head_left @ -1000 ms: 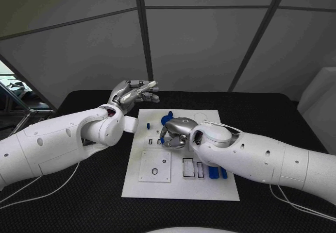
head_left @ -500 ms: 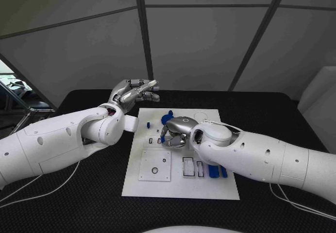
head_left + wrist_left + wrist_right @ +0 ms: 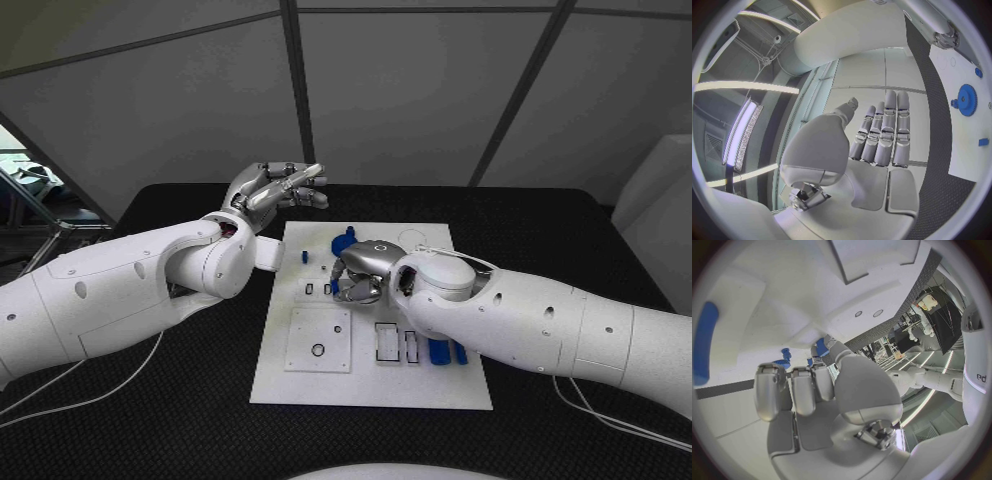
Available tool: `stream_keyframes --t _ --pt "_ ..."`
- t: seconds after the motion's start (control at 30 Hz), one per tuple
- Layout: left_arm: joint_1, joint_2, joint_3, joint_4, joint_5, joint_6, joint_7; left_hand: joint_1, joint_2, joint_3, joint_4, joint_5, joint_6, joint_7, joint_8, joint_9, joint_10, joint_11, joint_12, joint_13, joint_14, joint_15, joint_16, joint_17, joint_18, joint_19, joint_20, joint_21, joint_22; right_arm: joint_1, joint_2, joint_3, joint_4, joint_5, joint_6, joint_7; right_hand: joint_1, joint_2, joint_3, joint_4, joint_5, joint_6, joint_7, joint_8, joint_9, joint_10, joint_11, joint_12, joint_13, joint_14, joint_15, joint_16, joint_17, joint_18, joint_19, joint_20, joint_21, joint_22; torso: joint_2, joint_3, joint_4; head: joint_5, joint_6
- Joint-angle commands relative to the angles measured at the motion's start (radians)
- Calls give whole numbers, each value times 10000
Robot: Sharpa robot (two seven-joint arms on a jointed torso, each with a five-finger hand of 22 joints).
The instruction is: Assemble the parts on the task board
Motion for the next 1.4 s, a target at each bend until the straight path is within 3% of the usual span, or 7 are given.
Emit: stream_keyframes --t 0.03,0.53,1.4 --pt "18 5 10 17 14 111 -11 67 70 6 -50 35 -36 51 -59 1 -64 -3 -10 -12 -56 38 -45 11 -132 -69 -6 -11 -14 -6 11 -16 -3 -90 211 -84 -121 -28 46 9 -20 -94 -11 -58 7 -38 14 -71 589 778 70 -47 1332 -71 -44 40 -68 864 4 5 4 8 -4" --pt "19 18 10 10 14 120 -15 67 70 6 -50 35 -36 51 -59 1 -64 -3 -10 -12 -56 38 -45 11 -132 -69 -6 -11 -14 -8 0 -16 -25 -90 130 -175 -235 -116 39 51 -27 -242 34 -135 4 -94 55 -132 527 769 106 -70 1299 -53 -102 75 -107 781 0 4 -1 3 -27" --pt "17 67 10 -24 14 176 -51 67 70 6 -50 35 -36 51 -59 1 -64 -3 -10 -12 -56 38 -45 11 -132 -69 -6 -11 -14 -8 39 -16 -90 -90 -129 -277 -486 -313 -91 243 -436 -816 131 -266 25 -306 153 -368 275 726 190 -177 1145 1 -264 161 -230 541 -3 2 -1 -11 0"
